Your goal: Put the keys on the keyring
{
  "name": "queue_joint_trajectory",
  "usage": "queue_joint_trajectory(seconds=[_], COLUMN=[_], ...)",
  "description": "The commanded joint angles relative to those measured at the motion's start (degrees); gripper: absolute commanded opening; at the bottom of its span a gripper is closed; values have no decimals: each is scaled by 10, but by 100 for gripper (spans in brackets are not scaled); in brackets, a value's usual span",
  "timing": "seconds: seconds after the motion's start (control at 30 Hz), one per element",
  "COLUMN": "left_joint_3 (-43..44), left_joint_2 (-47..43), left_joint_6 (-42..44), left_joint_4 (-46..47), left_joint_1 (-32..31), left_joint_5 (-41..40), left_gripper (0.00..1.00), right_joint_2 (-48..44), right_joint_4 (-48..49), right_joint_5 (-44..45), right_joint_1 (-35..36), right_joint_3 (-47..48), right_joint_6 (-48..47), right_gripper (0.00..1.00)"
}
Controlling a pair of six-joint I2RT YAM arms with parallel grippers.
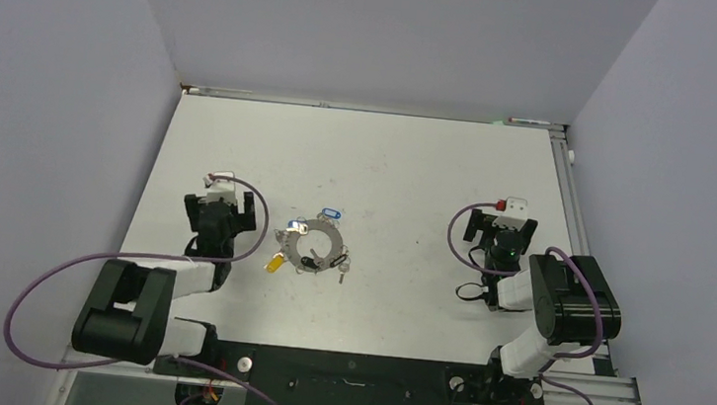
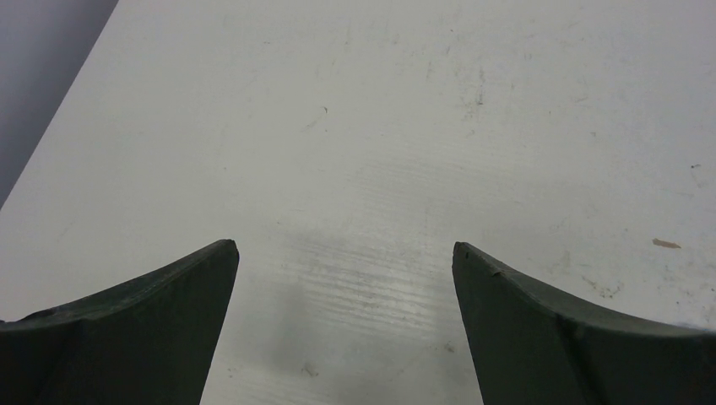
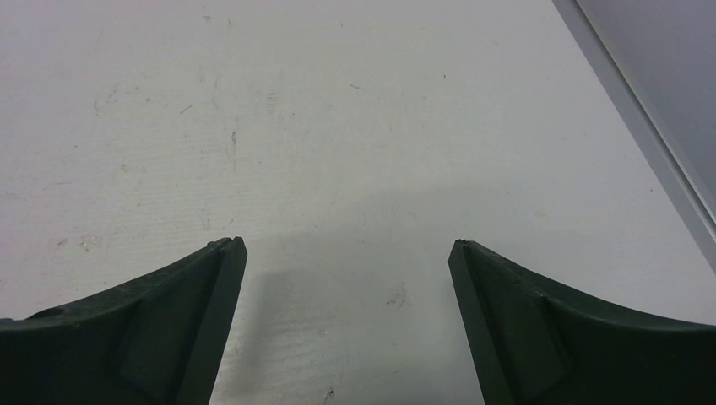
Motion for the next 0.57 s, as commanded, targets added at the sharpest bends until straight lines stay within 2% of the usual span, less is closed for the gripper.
queue_joint_trajectory(seconds=[0.0,0.1,0.23,0.53], left_joint_3=[14,0,6,-4], left_joint_2=[35,92,97,100], left_joint_6=[-36,-13,-32,-24], left_joint_4=[147,215,209,237], left_joint_1=[42,43,59,52], left_joint_5=[93,140,147,129], left_gripper=[96,96,96,96], right_joint_2=[-4,-4,-3,-2], right_joint_4=[39,40,41,34], right_joint_5=[-11,-11,-30,-43], right_joint_1=[3,3,3,-2], right_joint_3=[5,3,3,7], right_joint_6=[-4,-4,-13,-9], right_gripper=[97,97,97,97])
